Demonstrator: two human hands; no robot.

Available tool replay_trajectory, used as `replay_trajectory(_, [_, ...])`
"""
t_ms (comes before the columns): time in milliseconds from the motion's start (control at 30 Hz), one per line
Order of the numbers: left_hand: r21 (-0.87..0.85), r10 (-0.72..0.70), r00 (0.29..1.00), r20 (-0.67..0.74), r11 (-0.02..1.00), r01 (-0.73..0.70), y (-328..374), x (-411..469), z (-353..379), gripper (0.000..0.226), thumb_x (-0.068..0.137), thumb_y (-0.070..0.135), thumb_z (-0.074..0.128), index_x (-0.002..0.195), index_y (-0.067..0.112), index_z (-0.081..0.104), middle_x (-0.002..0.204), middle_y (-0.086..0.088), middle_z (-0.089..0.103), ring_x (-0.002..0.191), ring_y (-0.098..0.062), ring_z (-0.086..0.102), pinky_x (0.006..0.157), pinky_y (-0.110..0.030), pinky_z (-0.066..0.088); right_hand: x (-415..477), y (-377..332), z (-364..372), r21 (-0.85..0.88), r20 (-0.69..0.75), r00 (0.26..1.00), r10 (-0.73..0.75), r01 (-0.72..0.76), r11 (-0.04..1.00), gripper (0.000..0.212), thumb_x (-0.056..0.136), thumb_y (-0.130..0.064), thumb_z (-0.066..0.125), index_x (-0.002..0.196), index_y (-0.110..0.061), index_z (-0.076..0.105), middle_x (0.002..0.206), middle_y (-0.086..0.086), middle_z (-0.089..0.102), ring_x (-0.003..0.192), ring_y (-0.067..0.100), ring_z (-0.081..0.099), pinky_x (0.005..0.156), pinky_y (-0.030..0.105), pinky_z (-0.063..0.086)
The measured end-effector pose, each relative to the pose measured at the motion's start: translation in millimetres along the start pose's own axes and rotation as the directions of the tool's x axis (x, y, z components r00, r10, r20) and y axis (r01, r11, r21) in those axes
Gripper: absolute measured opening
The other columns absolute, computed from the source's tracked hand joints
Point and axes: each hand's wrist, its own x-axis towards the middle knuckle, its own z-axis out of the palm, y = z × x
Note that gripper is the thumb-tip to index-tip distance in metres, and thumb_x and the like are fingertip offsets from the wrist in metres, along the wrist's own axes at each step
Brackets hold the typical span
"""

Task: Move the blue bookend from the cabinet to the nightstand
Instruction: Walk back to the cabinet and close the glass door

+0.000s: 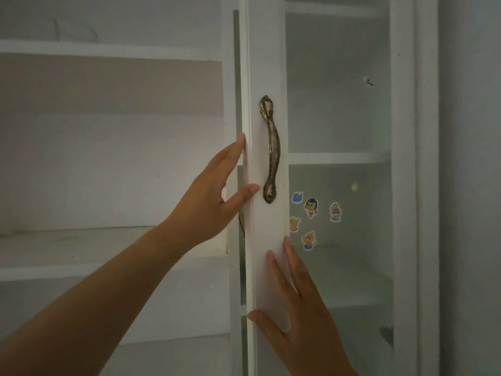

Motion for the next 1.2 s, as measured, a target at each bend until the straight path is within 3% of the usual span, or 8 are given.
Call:
replay_trajectory(167, [0.084,-0.021,0.999,-0.042,0.996,0.024,-12,4,4,0.075,0.079,0.049,0.043,0.145,0.028,0.013,0.150,0.006,0.027,0.133,-0.011,0.031,0.107,-0.036,0.037,7,14,7,0.061,0.108,0.992,-0.067,0.060,0.996,0.081,0.075,-0.053,0.053,0.141,-0.045,0.008,0.153,-0.017,-0.009,0.141,0.006,0.003,0.108,0.017,0.016])
replay_trajectory(267, [0.081,-0.044,0.998,-0.044,0.996,0.048,-19,7,7,0.073,0.081,0.045,0.046,0.145,0.030,0.013,0.150,0.006,0.028,0.132,-0.011,0.032,0.099,-0.025,0.037,14,29,3,0.028,0.127,0.987,-0.103,0.100,0.995,0.082,0.074,-0.051,0.052,0.141,-0.045,0.006,0.153,-0.018,-0.009,0.141,0.007,0.002,0.110,0.029,0.022])
replay_trajectory(467, [0.022,-0.098,0.993,-0.072,0.995,0.100,-31,9,14,0.071,0.079,0.045,0.047,0.143,0.036,0.016,0.148,0.009,0.031,0.131,-0.009,0.034,0.096,-0.025,0.038,43,61,-11,-0.166,0.179,0.984,-0.008,0.038,0.985,0.092,0.069,-0.074,0.039,0.139,-0.044,-0.013,0.150,-0.016,-0.025,0.139,0.012,-0.018,0.110,0.045,0.001])
replay_trajectory(700, [0.078,-0.180,0.975,-0.132,0.978,0.191,-34,-6,35,0.068,0.079,0.046,0.042,0.142,0.028,0.025,0.144,0.005,0.037,0.125,-0.006,0.036,0.098,-0.029,0.039,53,69,4,-0.220,0.209,0.977,0.032,0.015,0.975,0.095,0.069,-0.075,0.036,0.141,-0.038,-0.014,0.151,-0.009,-0.025,0.137,0.016,-0.023,0.108,0.051,-0.001])
replay_trajectory(800, [0.246,-0.137,0.980,-0.147,0.954,0.170,-35,-22,45,0.072,0.080,0.049,0.043,0.143,0.023,0.022,0.149,0.003,0.031,0.133,-0.011,0.032,0.107,-0.035,0.035,55,72,8,-0.209,0.200,0.980,0.018,0.025,0.978,0.095,0.069,-0.074,0.036,0.141,-0.038,-0.015,0.150,-0.010,-0.028,0.136,0.016,-0.026,0.107,0.050,-0.005])
replay_trajectory(867, [0.403,-0.062,0.990,-0.125,0.909,0.107,-35,-31,49,0.073,0.081,0.052,0.041,0.144,0.025,0.017,0.152,0.006,0.022,0.136,-0.007,0.022,0.109,-0.031,0.025,55,73,10,-0.219,0.196,0.981,0.017,0.027,0.975,0.094,0.069,-0.075,0.034,0.142,-0.035,-0.011,0.151,-0.008,-0.022,0.138,0.018,-0.021,0.107,0.051,-0.002])
replay_trajectory(1000, [0.613,0.097,0.995,0.034,0.784,-0.098,-24,-42,59,0.067,0.087,0.051,0.042,0.144,0.022,0.019,0.149,0.000,0.028,0.134,-0.009,0.020,0.102,-0.038,0.024,54,75,10,-0.220,0.168,0.986,0.000,0.038,0.975,0.093,0.071,-0.075,0.034,0.145,-0.031,-0.003,0.155,-0.003,-0.013,0.140,0.020,-0.011,0.107,0.052,0.005])
replay_trajectory(1200, [0.737,0.024,0.993,0.113,0.669,-0.100,-24,-60,84,0.075,0.082,0.047,0.048,0.144,0.017,0.019,0.151,-0.003,0.021,0.139,-0.017,0.010,0.101,-0.047,0.022,42,93,1,-0.217,0.162,0.985,-0.050,0.085,0.972,0.099,0.069,-0.058,0.065,0.145,-0.024,0.011,0.155,0.002,0.001,0.140,0.023,0.004,0.107,0.049,0.021])
